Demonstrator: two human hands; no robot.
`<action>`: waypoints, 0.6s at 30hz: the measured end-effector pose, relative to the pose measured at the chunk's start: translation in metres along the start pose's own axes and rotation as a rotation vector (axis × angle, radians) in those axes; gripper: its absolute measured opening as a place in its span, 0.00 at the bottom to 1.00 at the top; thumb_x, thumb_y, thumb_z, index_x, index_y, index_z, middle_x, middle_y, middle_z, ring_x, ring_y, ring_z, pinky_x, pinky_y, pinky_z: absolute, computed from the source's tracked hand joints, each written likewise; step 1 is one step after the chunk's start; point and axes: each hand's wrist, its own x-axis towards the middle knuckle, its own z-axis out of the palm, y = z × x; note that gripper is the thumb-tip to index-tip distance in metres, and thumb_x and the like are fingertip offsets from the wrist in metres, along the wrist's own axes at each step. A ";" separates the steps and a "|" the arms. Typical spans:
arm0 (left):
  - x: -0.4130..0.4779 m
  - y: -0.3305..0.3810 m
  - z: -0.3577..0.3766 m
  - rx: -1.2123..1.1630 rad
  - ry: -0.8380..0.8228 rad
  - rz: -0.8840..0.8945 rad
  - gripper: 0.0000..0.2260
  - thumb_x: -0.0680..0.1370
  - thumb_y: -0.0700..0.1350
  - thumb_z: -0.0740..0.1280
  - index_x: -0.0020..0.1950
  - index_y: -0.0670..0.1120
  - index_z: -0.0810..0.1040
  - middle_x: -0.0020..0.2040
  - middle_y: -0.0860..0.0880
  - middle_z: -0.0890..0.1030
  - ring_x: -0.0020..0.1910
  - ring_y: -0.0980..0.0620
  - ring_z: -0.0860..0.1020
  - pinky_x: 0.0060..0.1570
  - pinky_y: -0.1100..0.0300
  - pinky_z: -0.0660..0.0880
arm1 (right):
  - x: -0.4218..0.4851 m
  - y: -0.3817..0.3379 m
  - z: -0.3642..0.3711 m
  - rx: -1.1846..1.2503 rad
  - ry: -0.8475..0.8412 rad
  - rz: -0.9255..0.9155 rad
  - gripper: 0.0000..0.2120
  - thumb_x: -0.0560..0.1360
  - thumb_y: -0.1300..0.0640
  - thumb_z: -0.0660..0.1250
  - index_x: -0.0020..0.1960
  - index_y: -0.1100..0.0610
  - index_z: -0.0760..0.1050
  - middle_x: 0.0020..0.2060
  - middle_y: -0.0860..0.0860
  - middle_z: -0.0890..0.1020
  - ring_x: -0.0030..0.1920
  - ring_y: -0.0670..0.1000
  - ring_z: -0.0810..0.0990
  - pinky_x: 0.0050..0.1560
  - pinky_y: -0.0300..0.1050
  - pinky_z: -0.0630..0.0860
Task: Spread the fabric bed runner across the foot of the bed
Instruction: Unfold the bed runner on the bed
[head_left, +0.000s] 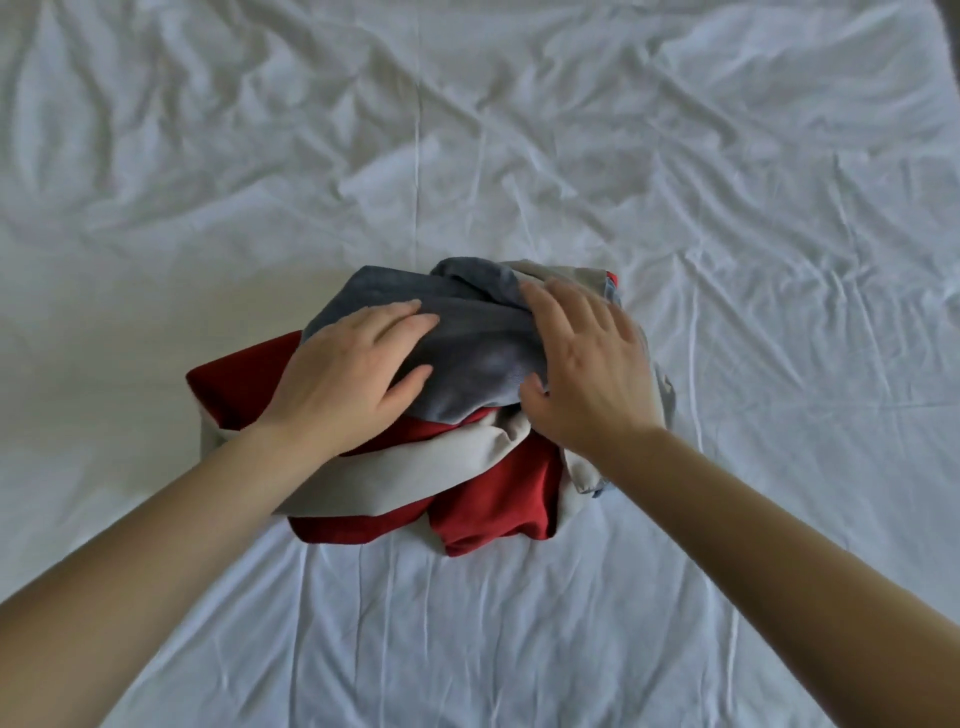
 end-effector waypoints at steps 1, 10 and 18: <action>-0.010 -0.008 -0.002 0.001 -0.007 -0.001 0.21 0.78 0.53 0.59 0.68 0.45 0.70 0.67 0.45 0.74 0.63 0.45 0.75 0.55 0.51 0.76 | -0.003 -0.013 0.003 -0.021 -0.003 -0.034 0.35 0.67 0.52 0.67 0.73 0.53 0.63 0.68 0.52 0.70 0.69 0.53 0.66 0.70 0.55 0.62; -0.093 -0.067 0.002 0.031 -0.115 0.028 0.26 0.77 0.58 0.51 0.64 0.44 0.76 0.64 0.44 0.77 0.60 0.44 0.77 0.53 0.51 0.75 | -0.043 -0.124 0.062 -0.054 -0.246 -0.310 0.33 0.72 0.41 0.64 0.72 0.56 0.65 0.64 0.51 0.75 0.65 0.53 0.71 0.67 0.51 0.65; -0.136 -0.106 0.028 0.014 -0.296 0.169 0.22 0.71 0.55 0.69 0.63 0.50 0.76 0.64 0.47 0.75 0.53 0.46 0.79 0.46 0.51 0.77 | -0.057 -0.173 0.108 -0.221 -0.133 -0.158 0.05 0.69 0.58 0.67 0.44 0.54 0.80 0.34 0.50 0.79 0.36 0.55 0.79 0.38 0.47 0.70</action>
